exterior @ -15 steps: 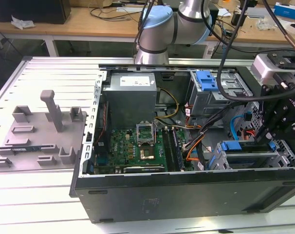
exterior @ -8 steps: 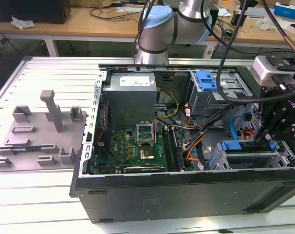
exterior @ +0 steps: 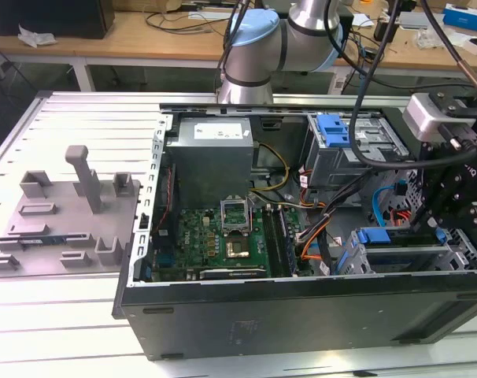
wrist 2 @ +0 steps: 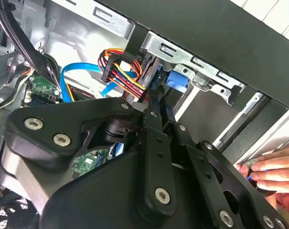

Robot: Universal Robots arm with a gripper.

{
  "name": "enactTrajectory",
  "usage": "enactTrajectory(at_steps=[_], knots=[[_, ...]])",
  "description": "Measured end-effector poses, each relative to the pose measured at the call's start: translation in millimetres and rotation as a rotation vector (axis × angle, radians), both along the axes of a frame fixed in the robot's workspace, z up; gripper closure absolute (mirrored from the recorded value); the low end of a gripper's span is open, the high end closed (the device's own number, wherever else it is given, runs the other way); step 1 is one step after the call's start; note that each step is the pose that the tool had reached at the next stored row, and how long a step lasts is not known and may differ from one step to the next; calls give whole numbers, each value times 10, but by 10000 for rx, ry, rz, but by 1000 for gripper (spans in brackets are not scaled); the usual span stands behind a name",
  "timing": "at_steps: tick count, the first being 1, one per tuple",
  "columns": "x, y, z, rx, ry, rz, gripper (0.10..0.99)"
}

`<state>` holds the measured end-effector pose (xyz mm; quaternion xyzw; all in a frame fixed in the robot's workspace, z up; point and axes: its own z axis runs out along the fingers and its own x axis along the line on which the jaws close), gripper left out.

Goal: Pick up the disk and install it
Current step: 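Insert the first disk wire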

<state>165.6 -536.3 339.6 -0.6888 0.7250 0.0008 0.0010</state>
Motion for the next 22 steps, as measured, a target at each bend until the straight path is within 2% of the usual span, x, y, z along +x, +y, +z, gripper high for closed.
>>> enactTrajectory(at_steps=[1, 5, 6, 7, 8, 9, 13, 14, 22], knots=[[0, 0, 0, -1, 1, -1, 906], [-5, 0, 0, 3, 0, 1, 667], [-5, 0, 6, 2, 0, 0, 667], [-5, 0, 21, 1, -1, 0, 608], [-5, 0, 33, 2, 0, 0, 608], [-5, 1, 67, 2, 0, -1, 541], [-6, 27, 191, 1, -2, -1, 541], [-5, 47, 257, 1, -3, -1, 541], [-5, 53, 271, -18, -4, 0, 541]])
